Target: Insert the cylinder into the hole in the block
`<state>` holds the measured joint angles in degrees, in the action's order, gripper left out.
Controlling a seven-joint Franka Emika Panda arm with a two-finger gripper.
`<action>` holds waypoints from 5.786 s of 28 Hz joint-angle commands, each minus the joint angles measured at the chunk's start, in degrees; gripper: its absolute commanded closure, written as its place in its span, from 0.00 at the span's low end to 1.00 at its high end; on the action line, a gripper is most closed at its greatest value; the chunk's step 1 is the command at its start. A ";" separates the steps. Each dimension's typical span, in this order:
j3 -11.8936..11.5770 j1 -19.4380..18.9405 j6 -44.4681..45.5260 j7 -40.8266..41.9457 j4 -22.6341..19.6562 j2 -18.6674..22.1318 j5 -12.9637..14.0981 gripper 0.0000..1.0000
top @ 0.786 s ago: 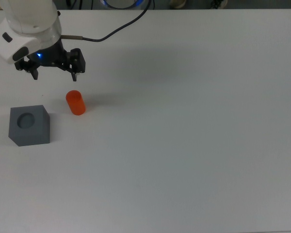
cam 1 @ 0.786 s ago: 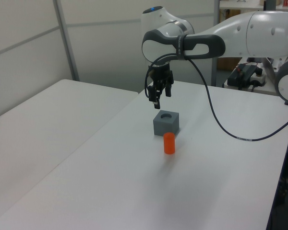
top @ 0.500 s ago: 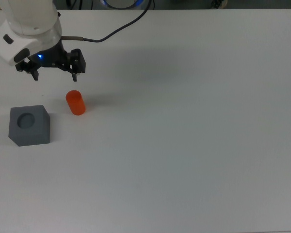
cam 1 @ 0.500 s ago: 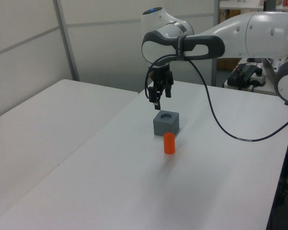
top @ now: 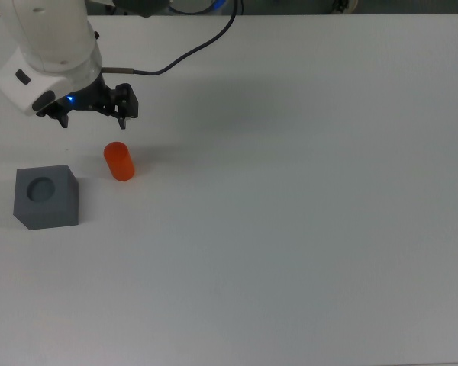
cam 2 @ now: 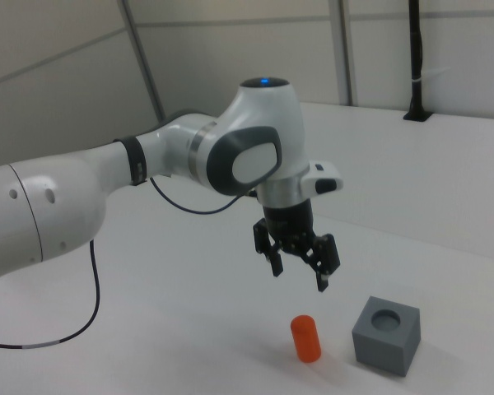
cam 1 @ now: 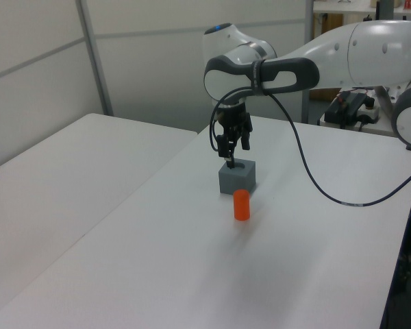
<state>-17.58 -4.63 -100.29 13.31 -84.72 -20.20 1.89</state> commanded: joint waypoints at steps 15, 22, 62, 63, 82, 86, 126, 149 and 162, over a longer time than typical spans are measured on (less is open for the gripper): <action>1.41 -0.11 -22.67 3.74 -23.21 8.43 -1.36 0.00; 2.55 -0.47 -25.65 3.48 -22.33 4.22 -1.36 0.00; 2.56 7.09 -20.83 3.04 -7.48 1.57 6.10 1.00; 2.56 7.79 -20.91 3.04 -6.87 1.48 6.46 1.00; 2.56 12.37 -23.99 3.13 -2.47 -3.79 8.48 1.00; 2.82 12.37 -25.75 2.86 -2.47 -3.97 8.57 1.00; 3.17 11.75 -17.95 3.39 0.95 -1.94 6.55 0.00; 3.87 4.63 0.97 3.04 5.00 1.22 -2.68 0.00; 3.79 2.87 1.23 2.86 4.74 1.31 -2.77 0.00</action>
<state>-13.48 -1.22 -100.44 16.37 -79.29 -19.65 0.18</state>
